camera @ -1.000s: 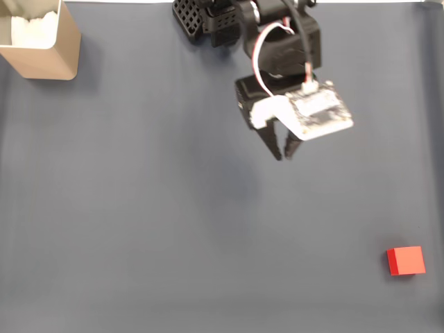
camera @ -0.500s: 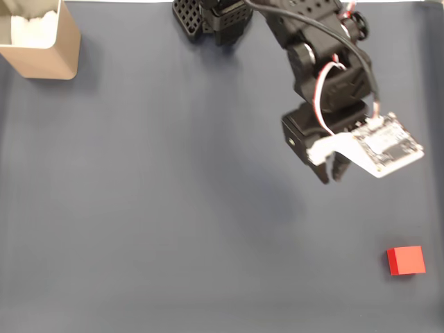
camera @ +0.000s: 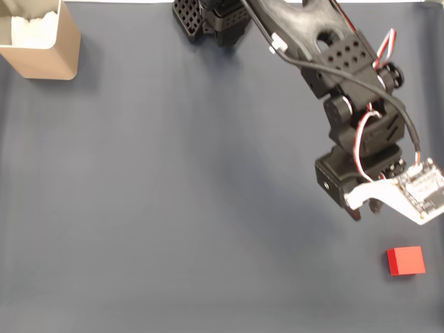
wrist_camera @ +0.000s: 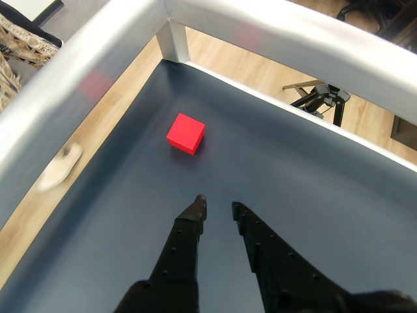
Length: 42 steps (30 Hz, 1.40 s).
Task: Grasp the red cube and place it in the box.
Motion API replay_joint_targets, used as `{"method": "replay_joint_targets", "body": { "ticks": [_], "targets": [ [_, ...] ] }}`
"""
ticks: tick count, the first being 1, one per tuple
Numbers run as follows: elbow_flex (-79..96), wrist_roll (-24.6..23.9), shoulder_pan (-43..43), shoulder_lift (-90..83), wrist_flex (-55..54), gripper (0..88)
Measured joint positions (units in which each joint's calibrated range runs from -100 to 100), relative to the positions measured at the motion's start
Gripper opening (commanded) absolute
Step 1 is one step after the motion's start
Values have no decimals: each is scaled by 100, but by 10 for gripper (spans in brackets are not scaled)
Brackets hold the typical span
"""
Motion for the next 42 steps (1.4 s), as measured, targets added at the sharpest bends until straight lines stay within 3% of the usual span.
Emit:
{"method": "replay_joint_targets", "body": {
  "ticks": [21,31,42],
  "targets": [
    [-2902,98,-178,2805,-453,244],
    [-3761,98,-208,3474,-589,337],
    [-4141,98,-200,3847,-684,372]
  ]
}}
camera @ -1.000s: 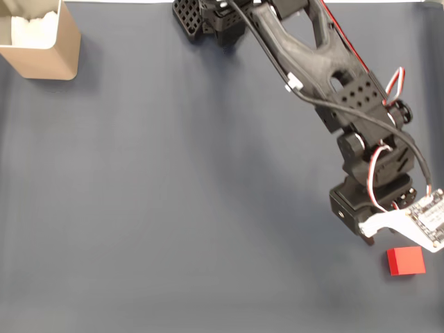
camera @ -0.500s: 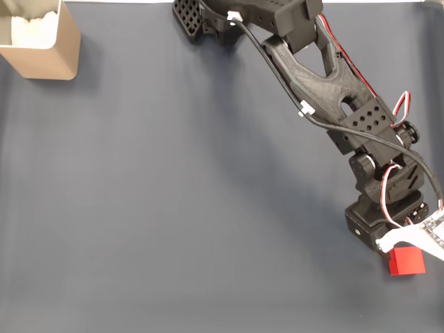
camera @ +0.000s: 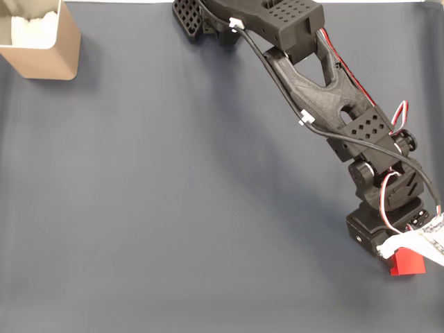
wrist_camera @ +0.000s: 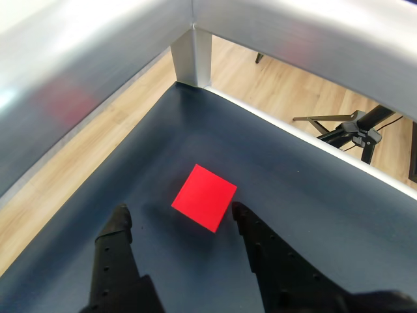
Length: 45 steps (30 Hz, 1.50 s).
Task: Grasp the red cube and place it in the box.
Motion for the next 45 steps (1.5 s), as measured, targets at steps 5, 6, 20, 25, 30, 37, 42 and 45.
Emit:
{"method": "replay_joint_targets", "body": {
  "ticks": [5,6,20,25,30,37,42,45],
  "targets": [
    [-199,5,7,217,-95,378],
    [-235,5,15,252,-111,378],
    [-452,-5,45,495,-223,381],
    [-506,-5,45,486,-231,381],
    [-542,-5,45,495,-278,381],
    [-552,-5,45,495,-278,381],
    [-597,-5,45,495,-278,381],
    [-597,-5,22,495,-278,381]
  ]
}}
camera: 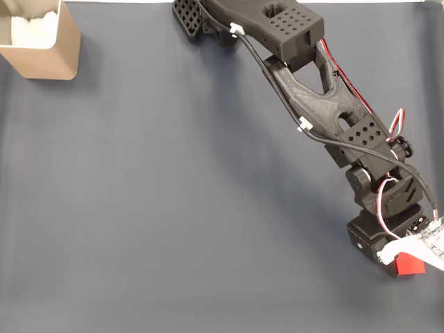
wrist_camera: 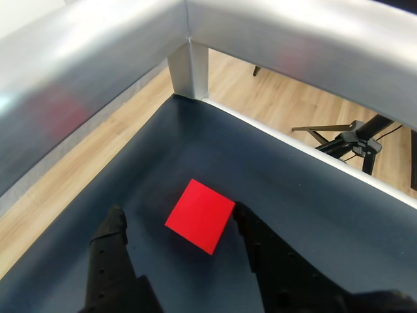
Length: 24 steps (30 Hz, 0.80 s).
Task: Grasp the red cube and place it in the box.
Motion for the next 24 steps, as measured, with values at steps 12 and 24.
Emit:
{"method": "replay_joint_targets", "body": {
  "ticks": [12,24],
  "targets": [
    [0,-10,-119,0,0,380],
    [0,-44,-200,0,0,376]
  ]
}}
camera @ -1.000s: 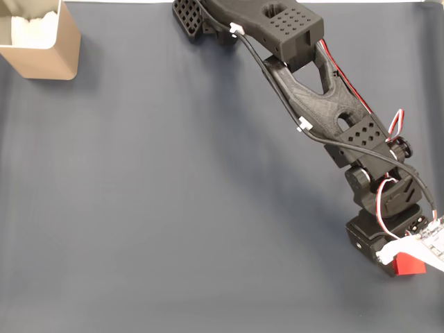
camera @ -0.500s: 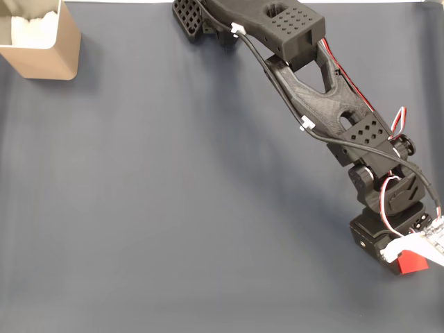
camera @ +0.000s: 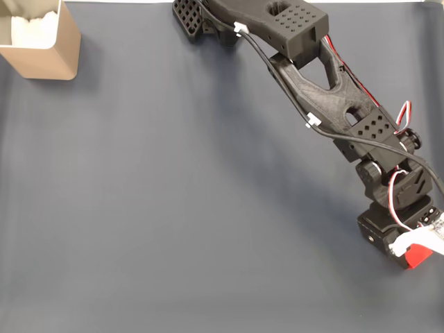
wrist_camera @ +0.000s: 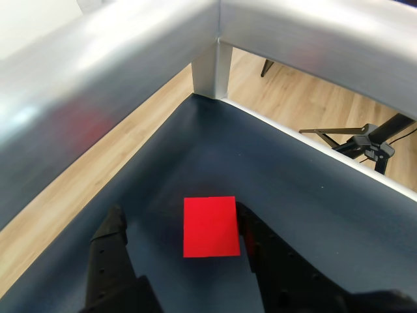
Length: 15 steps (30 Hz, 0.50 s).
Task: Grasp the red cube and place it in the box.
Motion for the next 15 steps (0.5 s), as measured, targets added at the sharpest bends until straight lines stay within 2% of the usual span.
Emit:
{"method": "replay_joint_targets", "body": {
  "ticks": [15],
  "targets": [
    [307,-5,0,0,0,316]
  ]
}}
